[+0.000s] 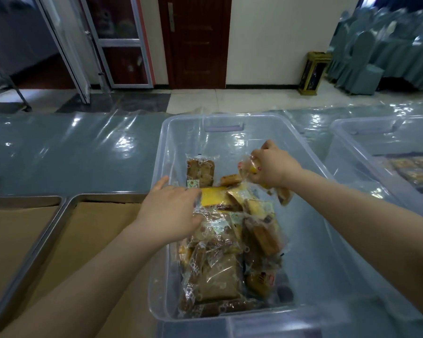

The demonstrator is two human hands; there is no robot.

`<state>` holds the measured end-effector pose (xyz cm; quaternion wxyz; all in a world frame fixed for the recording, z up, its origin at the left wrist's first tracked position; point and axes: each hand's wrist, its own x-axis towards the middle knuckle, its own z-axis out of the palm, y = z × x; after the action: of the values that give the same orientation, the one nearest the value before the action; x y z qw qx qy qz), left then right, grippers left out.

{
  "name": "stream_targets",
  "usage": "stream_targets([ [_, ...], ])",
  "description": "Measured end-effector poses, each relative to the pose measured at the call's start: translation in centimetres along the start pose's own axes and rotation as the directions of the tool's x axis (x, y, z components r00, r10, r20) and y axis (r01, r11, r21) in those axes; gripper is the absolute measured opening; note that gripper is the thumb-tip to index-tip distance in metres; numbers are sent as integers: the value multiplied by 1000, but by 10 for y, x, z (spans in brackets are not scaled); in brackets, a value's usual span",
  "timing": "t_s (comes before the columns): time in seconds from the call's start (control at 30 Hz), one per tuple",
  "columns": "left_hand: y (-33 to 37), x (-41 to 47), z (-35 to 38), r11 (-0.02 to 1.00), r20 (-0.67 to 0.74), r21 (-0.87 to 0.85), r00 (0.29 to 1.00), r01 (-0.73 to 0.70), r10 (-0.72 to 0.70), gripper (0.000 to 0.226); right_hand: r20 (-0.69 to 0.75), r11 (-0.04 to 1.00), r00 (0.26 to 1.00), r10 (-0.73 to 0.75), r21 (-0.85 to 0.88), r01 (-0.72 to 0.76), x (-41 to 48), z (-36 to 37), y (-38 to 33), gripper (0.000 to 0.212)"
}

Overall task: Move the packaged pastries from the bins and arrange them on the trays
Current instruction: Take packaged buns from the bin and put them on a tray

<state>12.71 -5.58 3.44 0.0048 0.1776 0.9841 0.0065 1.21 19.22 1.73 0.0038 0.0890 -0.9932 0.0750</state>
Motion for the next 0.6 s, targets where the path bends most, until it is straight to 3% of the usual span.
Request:
stream_targets([
  [0.13,13,17,-11,996,28,-93,1000,-9,12,46,-62,1000,998,-23,-1,23,-28,-16,3,48],
  [0.3,73,56,-3,968,-2,116,975,-222,223,26,-45,998,999,10,-59,-12,-38,-18,12,47],
  [0.37,92,65,11,888,34,215,912,-406,408,25,-45,997,999,20,-67,-23,-35,-15,13,44],
  [0.43,103,71,30,697,112,334,761,-634,639,28,-60,997,998,34,-60,-38,-32,-11,13,39],
  [0.5,113,75,48,562,197,348,644,-750,739,33,-52,997,998,41,-57,-44,-30,-6,13,35],
  [0.6,123,83,75,621,333,275,679,-734,655,59,-21,996,999,40,-77,-41,-27,-3,12,34],
])
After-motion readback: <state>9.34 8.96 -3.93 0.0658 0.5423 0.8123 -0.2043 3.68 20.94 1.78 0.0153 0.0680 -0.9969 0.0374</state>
